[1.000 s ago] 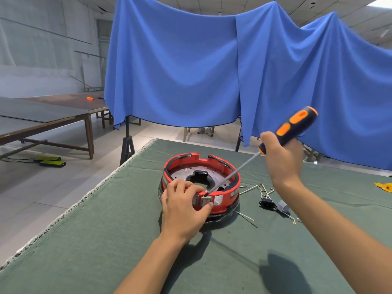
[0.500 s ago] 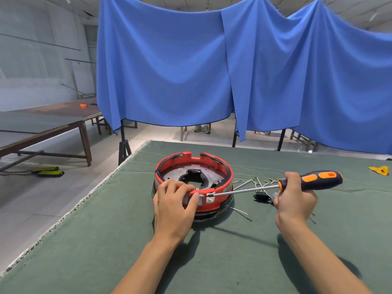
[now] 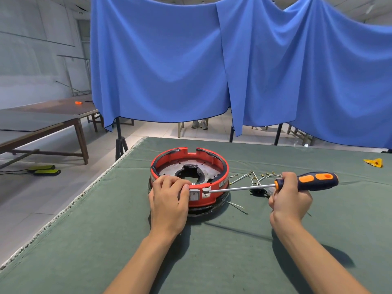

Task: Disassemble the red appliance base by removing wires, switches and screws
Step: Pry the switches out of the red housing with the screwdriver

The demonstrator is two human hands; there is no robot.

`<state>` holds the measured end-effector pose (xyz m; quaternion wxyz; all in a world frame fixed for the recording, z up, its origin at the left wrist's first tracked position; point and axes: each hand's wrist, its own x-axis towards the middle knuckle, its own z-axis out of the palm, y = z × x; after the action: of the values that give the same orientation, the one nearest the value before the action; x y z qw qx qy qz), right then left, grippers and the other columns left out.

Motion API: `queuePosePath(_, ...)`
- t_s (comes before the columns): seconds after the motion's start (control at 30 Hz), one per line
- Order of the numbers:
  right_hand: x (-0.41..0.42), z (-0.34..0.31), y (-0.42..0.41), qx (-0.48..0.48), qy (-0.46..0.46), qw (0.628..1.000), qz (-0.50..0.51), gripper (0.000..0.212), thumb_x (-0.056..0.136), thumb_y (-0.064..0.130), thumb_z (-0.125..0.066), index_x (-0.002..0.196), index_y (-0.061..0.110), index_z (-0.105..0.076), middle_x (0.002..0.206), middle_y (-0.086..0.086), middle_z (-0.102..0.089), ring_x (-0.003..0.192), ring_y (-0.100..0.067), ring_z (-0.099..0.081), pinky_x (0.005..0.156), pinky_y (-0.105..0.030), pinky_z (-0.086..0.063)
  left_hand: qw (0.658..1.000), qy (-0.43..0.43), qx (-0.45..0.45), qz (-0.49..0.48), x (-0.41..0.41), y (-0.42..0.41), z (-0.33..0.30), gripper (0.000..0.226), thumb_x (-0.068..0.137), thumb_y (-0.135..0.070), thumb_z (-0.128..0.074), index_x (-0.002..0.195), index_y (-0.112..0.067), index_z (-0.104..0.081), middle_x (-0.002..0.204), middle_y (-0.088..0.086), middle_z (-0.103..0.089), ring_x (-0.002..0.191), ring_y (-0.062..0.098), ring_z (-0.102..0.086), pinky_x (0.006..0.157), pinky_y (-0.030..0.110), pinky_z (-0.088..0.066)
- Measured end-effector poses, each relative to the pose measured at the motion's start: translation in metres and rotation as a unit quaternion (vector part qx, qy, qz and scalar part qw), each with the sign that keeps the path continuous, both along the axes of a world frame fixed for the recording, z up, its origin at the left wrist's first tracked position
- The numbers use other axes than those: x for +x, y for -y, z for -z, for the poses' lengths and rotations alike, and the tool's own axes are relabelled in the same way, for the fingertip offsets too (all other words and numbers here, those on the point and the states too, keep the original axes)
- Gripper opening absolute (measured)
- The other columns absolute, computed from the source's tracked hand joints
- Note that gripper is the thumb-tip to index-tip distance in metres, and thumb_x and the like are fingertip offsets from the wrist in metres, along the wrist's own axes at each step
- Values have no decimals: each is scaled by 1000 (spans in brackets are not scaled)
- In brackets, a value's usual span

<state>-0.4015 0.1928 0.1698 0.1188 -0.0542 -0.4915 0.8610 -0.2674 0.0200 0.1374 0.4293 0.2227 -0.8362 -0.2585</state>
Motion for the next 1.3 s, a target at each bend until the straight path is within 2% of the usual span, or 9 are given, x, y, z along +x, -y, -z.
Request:
queuePosePath(0.4,5,6,7,-4,6,1000,5,21,70,27,-60,59,12,-50,41,8,-45,32,-9,-29,36,-15,-22,1000,-12,7,-4,-1,-4,-3,17,95,-21,-53,97,-22,-70,101,-14,-53,113,9,-35,100,43,-30)
queuePosePath(0.53,1,10,10,-9,31,999,10,21,77,23,-59,63,12,-47,44,6,-42,32,-10,-28,36,-16,-21,1000,-18,12,-2,-3,-6,-4,27,93,-27,-44,96,-20,-71,99,-15,-53,113,12,-37,99,43,-31)
queuePosePath(0.7,-9,10,18,-2,82,997,1,23,79,22,-59,63,14,-44,43,6,-39,32,-10,-28,35,-16,-19,999,-26,35,11,-4,-3,-3,36,86,-32,-39,93,-20,-71,97,-16,-55,106,3,-31,98,39,-28)
queuePosePath(0.87,-23,6,31,23,101,995,-2,25,78,25,-60,60,15,-45,44,5,-40,28,-11,-28,33,-16,-19,997,-44,59,32,-5,-1,-4,34,84,-31,-40,88,-20,-71,91,-20,-54,103,1,-31,93,33,-24)
queuePosePath(0.97,-32,6,39,42,116,992,-26,25,77,25,-61,62,14,-45,54,0,-40,37,-15,-30,33,-15,-20,995,-55,77,42,-6,1,-5,29,83,-29,-40,83,-23,-68,87,-26,-50,101,0,-31,90,29,-21)
queuePosePath(1.1,-40,7,46,65,130,988,-48,24,76,26,-61,63,13,-45,60,-3,-41,44,-17,-29,34,-14,-20,993,-53,87,52,-6,2,-5,26,82,-29,-41,81,-26,-67,87,-25,-52,101,1,-32,88,28,-20)
queuePosePath(1.3,-39,7,44,65,135,987,-55,24,76,26,-61,64,13,-44,59,-2,-39,39,-14,-28,34,-15,-19,997,-31,58,43,-5,5,-3,28,84,-33,-40,83,-28,-68,89,-21,-56,102,2,-33,89,32,-22)
